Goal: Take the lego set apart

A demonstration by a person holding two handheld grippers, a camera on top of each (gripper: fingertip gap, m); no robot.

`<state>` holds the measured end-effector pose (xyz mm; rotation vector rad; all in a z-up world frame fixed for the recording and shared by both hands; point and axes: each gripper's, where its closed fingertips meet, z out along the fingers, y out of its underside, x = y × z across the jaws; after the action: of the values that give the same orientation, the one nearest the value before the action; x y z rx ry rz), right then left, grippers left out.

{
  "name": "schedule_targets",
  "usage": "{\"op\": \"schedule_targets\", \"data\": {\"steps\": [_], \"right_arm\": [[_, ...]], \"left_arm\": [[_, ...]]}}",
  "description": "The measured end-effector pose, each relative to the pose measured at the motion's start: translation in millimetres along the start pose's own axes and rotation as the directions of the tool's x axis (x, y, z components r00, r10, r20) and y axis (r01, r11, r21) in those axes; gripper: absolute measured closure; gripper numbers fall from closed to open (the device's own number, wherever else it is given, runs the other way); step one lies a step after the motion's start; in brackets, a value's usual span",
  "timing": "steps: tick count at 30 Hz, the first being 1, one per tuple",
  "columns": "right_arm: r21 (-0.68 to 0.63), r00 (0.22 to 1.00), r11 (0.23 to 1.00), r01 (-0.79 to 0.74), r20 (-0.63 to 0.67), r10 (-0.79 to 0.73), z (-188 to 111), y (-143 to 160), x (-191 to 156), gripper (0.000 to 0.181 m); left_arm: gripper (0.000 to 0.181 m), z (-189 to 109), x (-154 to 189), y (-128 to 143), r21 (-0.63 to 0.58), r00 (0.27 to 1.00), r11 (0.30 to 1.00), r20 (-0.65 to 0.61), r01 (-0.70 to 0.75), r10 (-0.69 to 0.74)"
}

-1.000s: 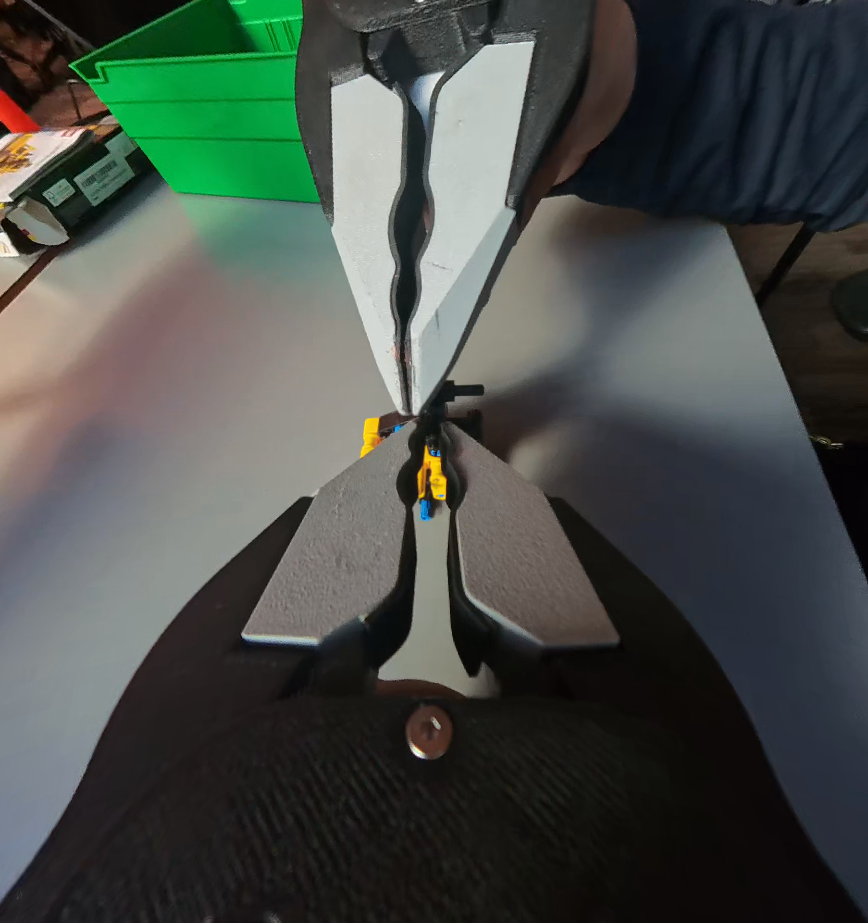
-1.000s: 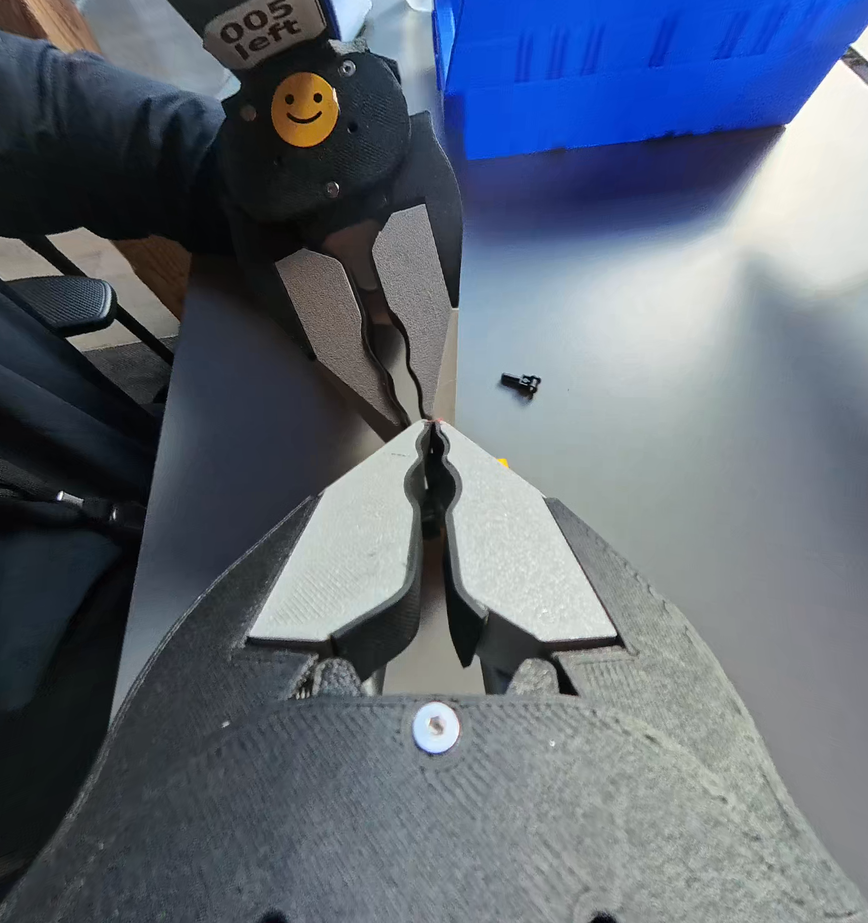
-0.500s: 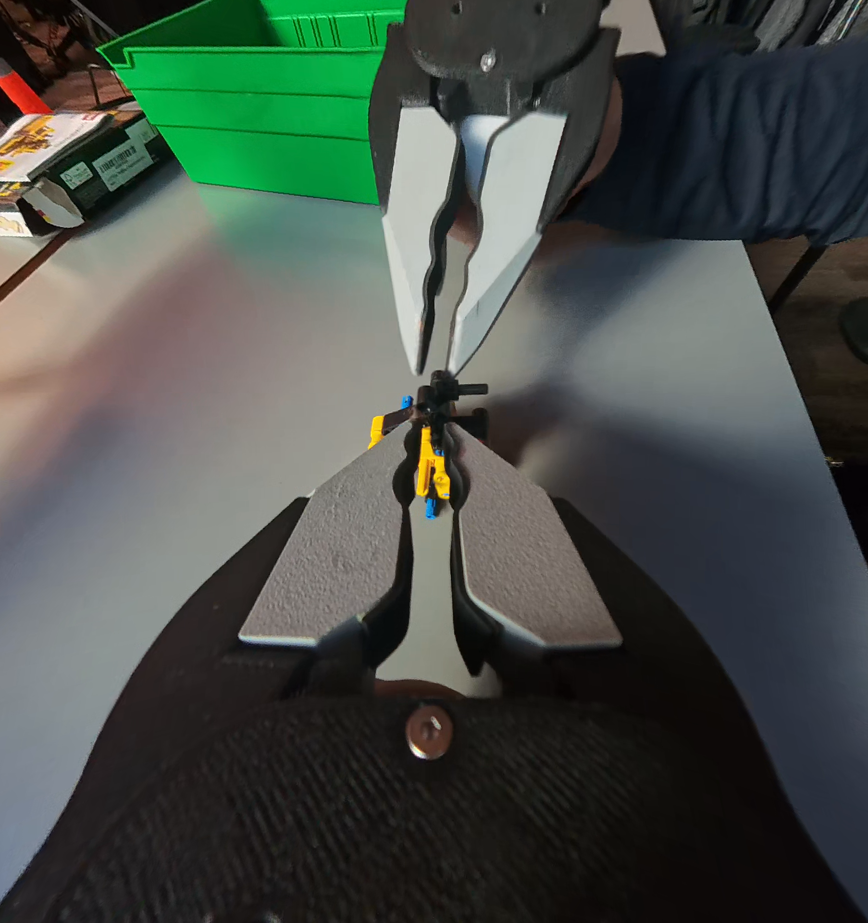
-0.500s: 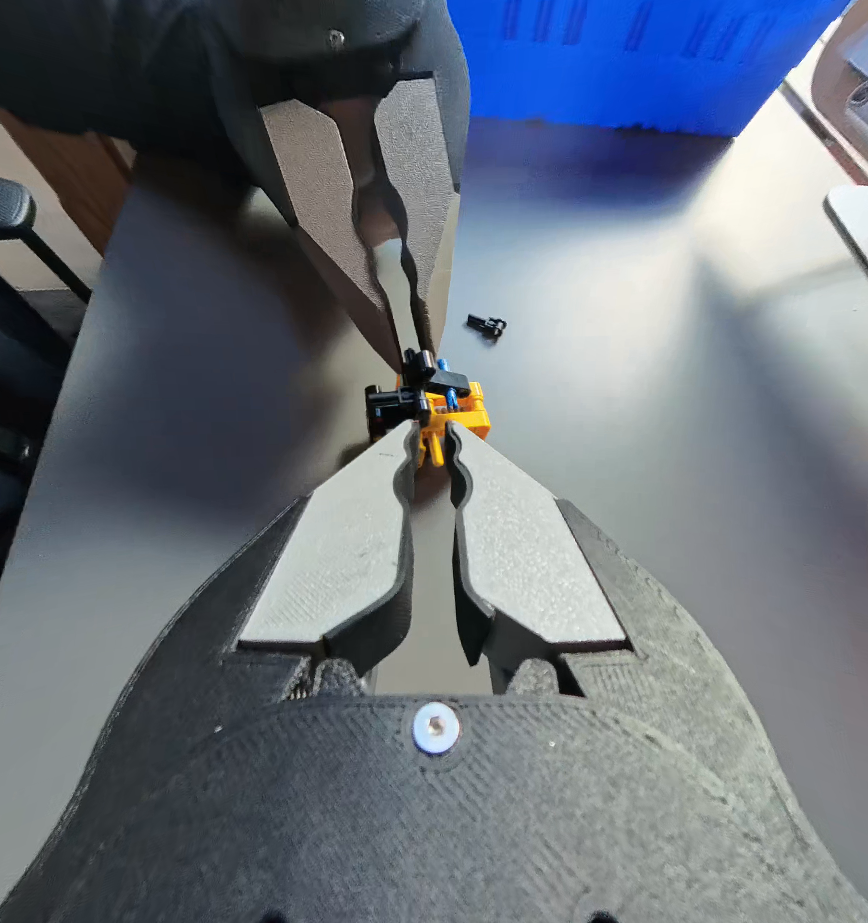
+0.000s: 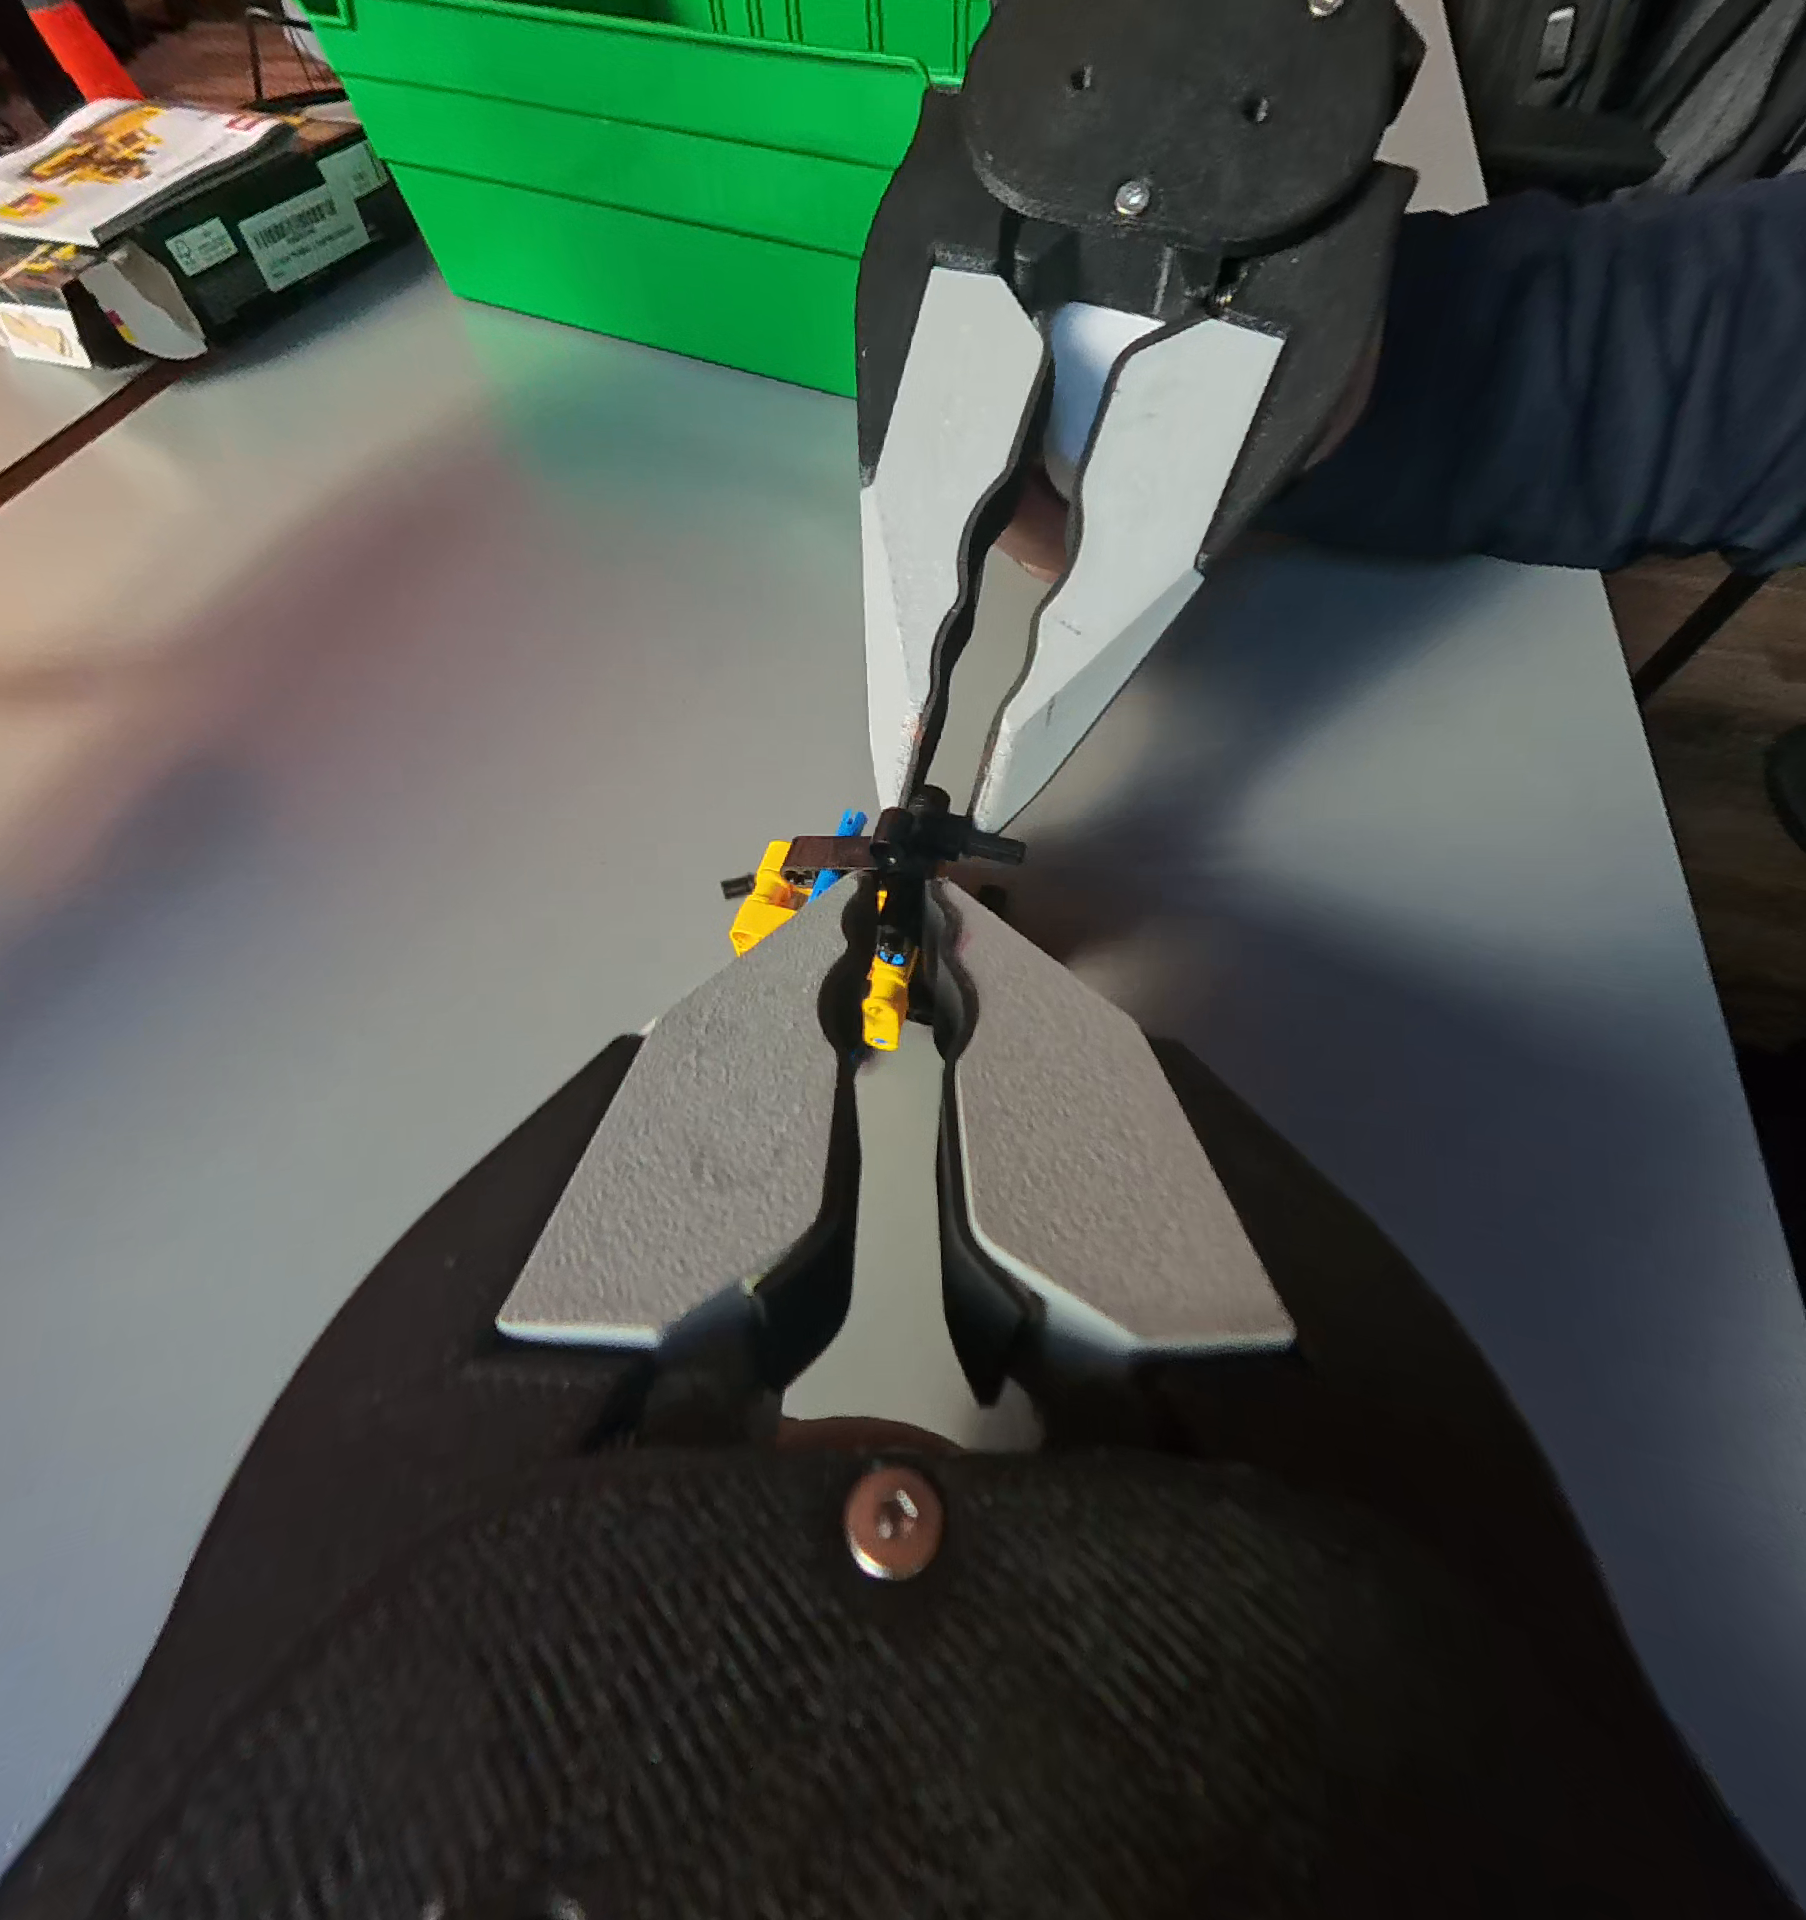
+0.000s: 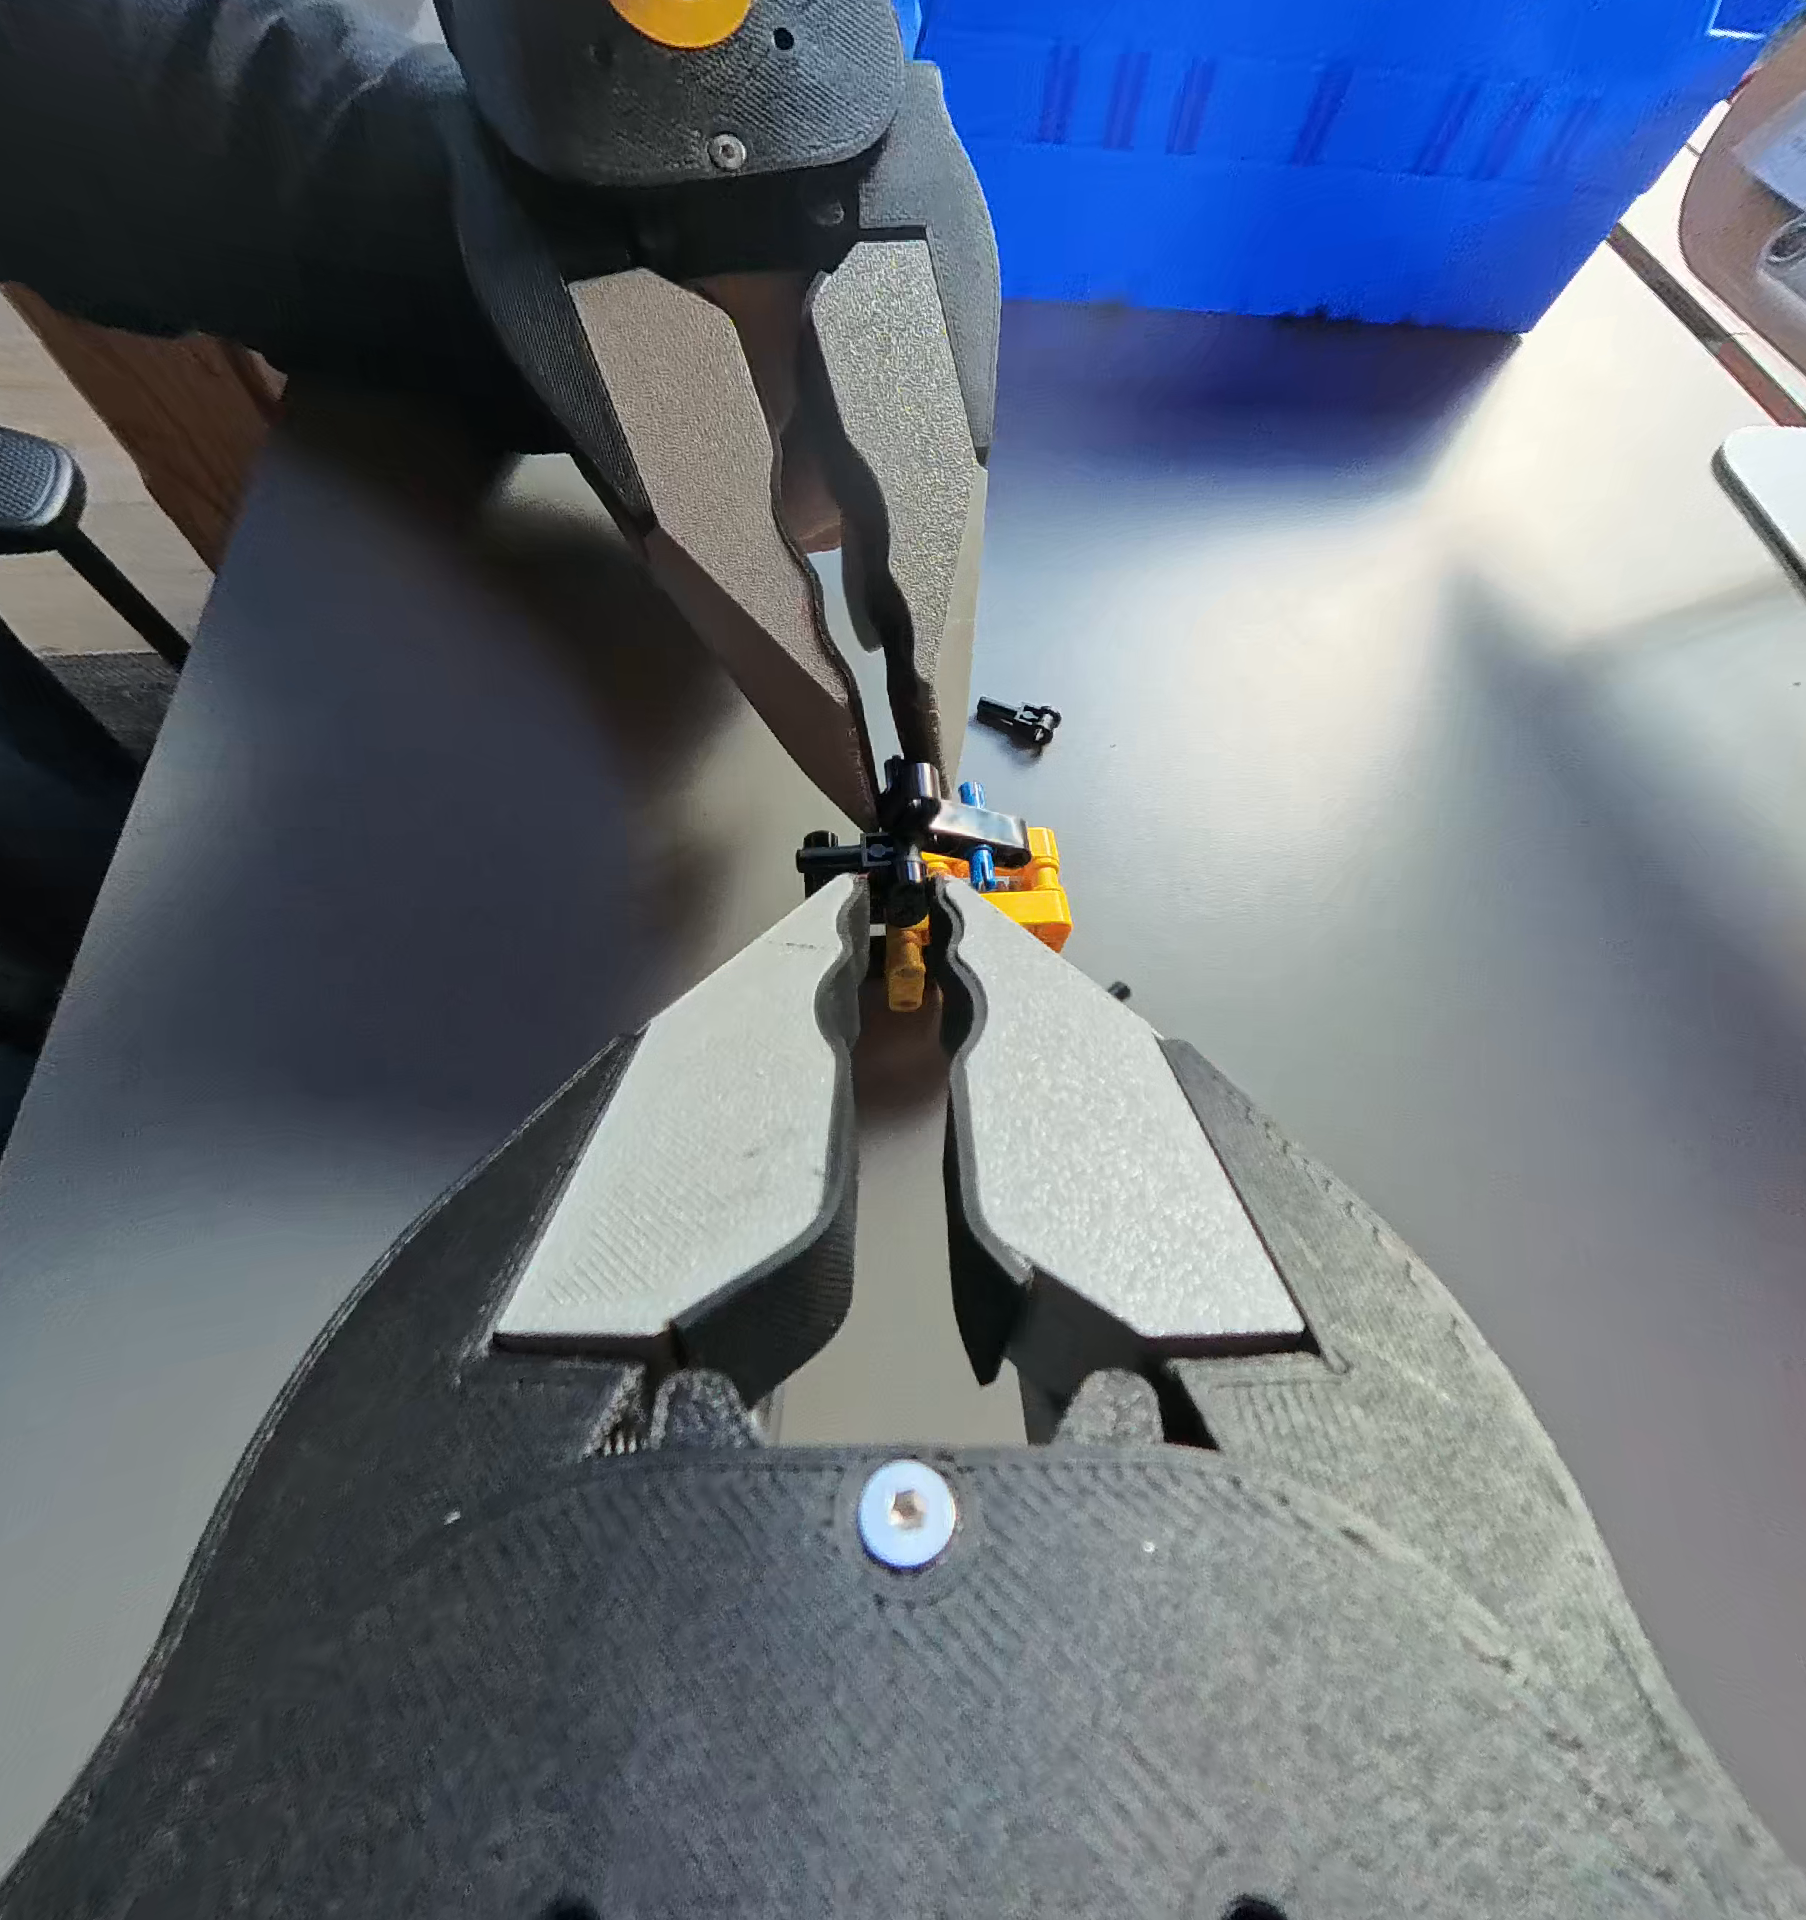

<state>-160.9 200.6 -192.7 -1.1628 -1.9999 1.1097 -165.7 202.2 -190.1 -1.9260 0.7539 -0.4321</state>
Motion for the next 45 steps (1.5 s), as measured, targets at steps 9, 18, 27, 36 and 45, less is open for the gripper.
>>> {"op": "schedule_targets", "data": {"steps": [9,18,27,36,45], "right_arm": [[0.100,0.976,0.972,0.213,-0.059,-0.208,-2.8,-19.6,-8.9,0.175],[0.189,0.991,0.974,0.126,-0.063,-0.116,-10.5,-33.6,-5.0,0.176],[0.244,0.999,0.970,-0.019,-0.023,0.026,-17.6,-42.3,3.1,0.177],[0.339,0.976,0.916,-0.217,0.101,0.194,-27.5,-43.3,11.1,0.177],[0.445,0.963,0.854,-0.268,0.100,0.250,-51.7,-47.4,31.1,0.176]], "left_arm": [[0.175,-3.4,9.3,-2.5,0.035,0.994,0.999,-0.105,0.019,-0.015],[0.175,-8.8,6.8,-17.3,0.145,0.996,0.989,-0.092,0.008,0.005],[0.175,-12.8,1.2,-30.4,0.236,0.994,0.965,-0.028,0.112,-0.108],[0.180,-17.3,-2.2,-36.6,0.291,0.987,0.944,-0.019,0.157,-0.158],[0.181,-22.1,-13.4,-30.9,0.287,0.978,0.938,0.021,0.192,-0.206]]}}
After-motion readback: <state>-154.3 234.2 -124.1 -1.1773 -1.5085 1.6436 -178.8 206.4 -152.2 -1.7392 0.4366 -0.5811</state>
